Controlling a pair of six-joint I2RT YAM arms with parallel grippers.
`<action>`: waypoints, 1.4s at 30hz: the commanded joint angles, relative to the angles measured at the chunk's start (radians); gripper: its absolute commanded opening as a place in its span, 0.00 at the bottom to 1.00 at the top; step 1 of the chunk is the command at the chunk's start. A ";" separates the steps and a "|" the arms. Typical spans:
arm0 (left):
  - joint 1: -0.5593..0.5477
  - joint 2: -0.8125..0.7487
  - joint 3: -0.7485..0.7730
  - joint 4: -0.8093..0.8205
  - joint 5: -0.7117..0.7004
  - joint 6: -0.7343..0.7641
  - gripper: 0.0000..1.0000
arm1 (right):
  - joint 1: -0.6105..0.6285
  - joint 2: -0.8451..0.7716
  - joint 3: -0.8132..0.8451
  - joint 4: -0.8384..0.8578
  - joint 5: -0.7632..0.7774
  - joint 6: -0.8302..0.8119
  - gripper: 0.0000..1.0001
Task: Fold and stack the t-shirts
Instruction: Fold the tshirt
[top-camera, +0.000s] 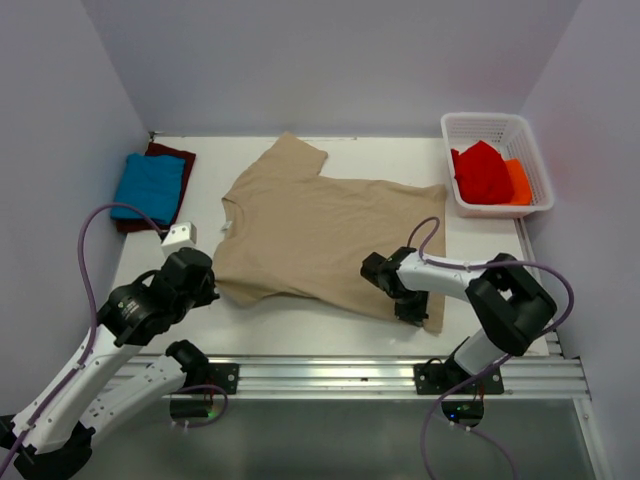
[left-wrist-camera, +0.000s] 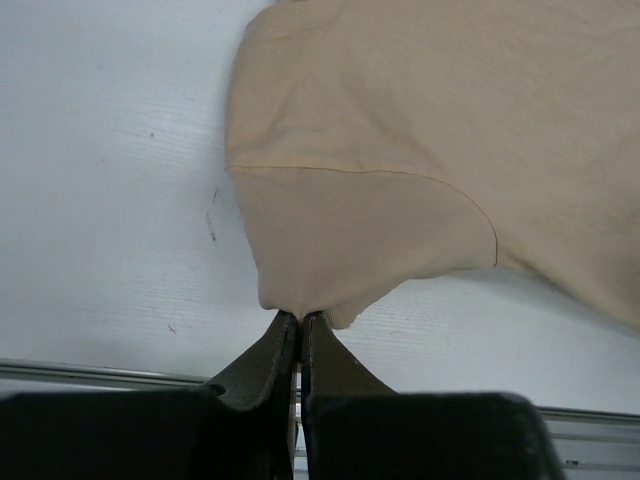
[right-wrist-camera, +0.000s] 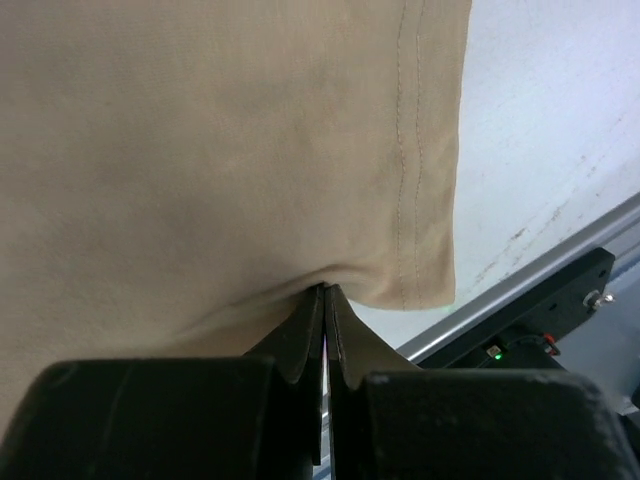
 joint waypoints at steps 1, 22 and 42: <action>0.005 -0.004 0.033 0.002 -0.037 -0.010 0.00 | -0.001 -0.067 0.010 0.146 0.061 0.028 0.00; 0.028 0.201 -0.028 0.319 -0.180 0.029 0.00 | -0.090 -0.173 0.254 -0.026 0.279 -0.172 0.00; 0.270 0.542 -0.007 0.683 -0.115 0.173 0.00 | -0.217 -0.078 0.258 0.122 0.210 -0.319 0.00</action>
